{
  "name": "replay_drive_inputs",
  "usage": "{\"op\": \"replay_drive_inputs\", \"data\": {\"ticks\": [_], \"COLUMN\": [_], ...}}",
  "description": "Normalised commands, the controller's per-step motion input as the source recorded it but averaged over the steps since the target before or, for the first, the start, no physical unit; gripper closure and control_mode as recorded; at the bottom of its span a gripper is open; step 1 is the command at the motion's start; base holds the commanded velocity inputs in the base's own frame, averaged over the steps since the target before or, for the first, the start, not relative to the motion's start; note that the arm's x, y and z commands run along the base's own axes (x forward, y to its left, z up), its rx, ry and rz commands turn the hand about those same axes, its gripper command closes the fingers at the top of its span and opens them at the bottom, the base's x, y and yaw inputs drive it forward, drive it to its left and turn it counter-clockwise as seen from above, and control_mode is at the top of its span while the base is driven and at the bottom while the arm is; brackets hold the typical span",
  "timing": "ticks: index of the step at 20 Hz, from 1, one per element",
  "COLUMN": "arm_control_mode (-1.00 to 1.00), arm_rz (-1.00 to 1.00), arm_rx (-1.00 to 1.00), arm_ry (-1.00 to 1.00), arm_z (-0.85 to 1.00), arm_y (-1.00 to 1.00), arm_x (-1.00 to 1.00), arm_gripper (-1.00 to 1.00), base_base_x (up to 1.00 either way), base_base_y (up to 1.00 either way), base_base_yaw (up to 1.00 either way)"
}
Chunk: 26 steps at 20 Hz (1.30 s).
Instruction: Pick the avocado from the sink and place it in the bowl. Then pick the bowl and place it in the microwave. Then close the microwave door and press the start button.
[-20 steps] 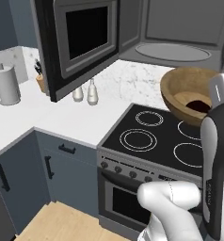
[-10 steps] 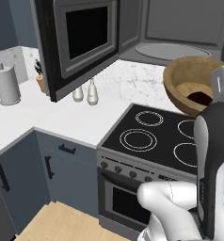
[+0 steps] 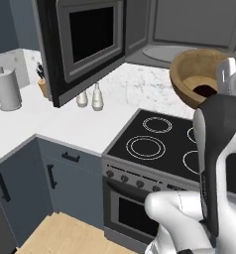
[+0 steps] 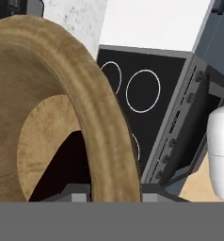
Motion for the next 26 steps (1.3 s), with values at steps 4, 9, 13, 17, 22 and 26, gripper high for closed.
{"op": "replay_drive_inputs", "data": {"ticks": [4, 9, 13, 17, 22, 26], "arm_control_mode": [-1.00, -1.00, -1.00, -1.00, -1.00, -1.00], "arm_rz": [-0.16, -0.14, -0.01, 0.00, 0.01, 0.04], "arm_rx": [-0.01, -0.01, 0.00, 0.01, 0.03, 0.00], "arm_ry": [-0.09, -0.01, 0.01, 0.00, -0.02, -0.01], "arm_z": [0.42, 0.40, 0.48, 0.27, 0.02, 0.00], "arm_y": [0.01, -0.07, -0.04, -0.33, -0.43, -0.11], "arm_x": [0.08, 0.16, 0.18, 0.25, 0.30, 0.51], "arm_gripper": [1.00, 1.00, 1.00, 1.00, 1.00, 1.00], "base_base_x": [0.00, 0.00, 0.00, 0.00, 0.00, 0.00], "base_base_y": [0.00, 0.00, 0.00, 0.00, 0.00, 0.00], "base_base_yaw": [0.00, 0.00, 0.00, 0.00, 0.00, 0.00]}}
